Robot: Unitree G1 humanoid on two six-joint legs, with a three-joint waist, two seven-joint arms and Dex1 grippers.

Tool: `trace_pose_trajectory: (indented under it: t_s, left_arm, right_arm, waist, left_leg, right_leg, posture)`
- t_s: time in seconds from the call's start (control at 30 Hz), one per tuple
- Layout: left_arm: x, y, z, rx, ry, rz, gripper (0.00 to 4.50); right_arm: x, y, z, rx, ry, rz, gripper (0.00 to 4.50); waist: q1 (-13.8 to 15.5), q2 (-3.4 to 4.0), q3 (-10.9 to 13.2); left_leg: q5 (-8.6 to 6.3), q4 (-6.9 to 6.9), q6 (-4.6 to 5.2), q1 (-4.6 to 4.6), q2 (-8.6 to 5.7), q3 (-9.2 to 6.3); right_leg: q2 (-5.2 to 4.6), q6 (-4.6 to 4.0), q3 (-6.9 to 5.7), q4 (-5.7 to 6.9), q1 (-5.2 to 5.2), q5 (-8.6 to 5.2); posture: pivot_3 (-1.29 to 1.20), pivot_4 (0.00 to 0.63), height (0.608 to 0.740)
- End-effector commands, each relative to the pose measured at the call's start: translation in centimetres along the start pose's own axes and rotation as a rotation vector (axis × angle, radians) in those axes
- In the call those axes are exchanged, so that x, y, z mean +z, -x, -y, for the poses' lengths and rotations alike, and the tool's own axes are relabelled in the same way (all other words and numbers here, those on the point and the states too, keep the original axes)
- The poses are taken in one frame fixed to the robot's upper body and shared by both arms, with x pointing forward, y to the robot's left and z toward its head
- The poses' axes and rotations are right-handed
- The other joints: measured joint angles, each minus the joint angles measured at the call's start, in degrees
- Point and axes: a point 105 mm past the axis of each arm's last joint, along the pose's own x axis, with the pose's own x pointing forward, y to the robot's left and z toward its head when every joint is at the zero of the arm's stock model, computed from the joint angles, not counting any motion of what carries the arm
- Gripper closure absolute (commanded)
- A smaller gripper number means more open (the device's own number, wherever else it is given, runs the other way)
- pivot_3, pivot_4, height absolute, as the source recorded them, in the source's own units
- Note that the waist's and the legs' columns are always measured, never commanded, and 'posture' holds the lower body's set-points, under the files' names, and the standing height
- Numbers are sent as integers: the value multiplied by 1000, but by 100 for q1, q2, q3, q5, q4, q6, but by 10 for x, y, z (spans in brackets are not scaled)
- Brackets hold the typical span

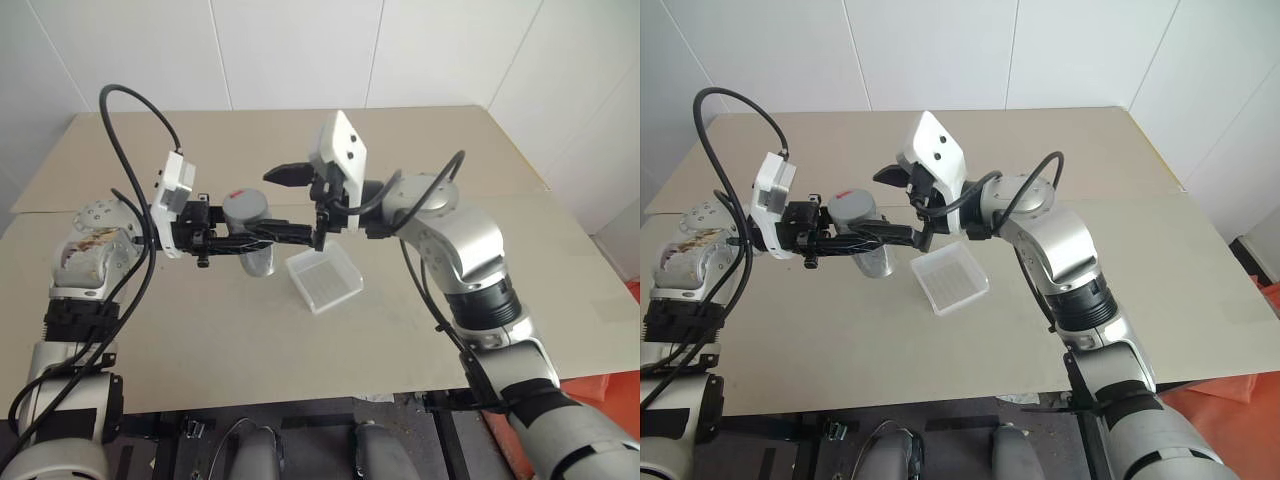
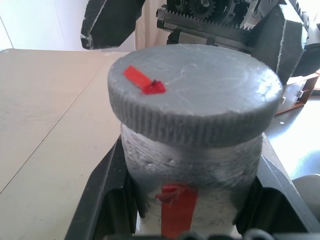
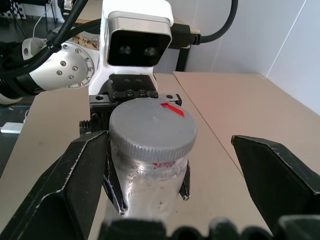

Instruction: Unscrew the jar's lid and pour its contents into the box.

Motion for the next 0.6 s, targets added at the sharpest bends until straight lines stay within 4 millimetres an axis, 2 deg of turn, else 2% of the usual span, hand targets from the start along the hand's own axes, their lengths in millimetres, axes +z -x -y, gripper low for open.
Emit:
trace_pose_trajectory:
  t_s: [0.03,0.4,0.6]
  left_arm:
    - [13,4,1,-4,-62,21,2518]
    - [13,4,1,-5,-62,25,2518]
    - [13,3,1,-3,-62,25,2518]
  right_arm:
    - [13,11,5,-30,29,42,36]
    - [9,27,6,-36,26,29,36]
    - [11,35,-1,-1,15,35,36]
  waist:
    - [3,0,0]
    - [9,0,0]
    - [11,0,0]
  left_leg:
    - [0,0,0,0,0,0]
    - [0,0,0,0,0,0]
    - [0,0,0,0,0,0]
  right_leg:
    - [0,0,0,0,0,0]
    - [0,0,0,-1,0,0]
    - [0,0,0,-2,0,0]
  posture:
    - [0,150,740]
    - [0,150,740]
    - [0,150,740]
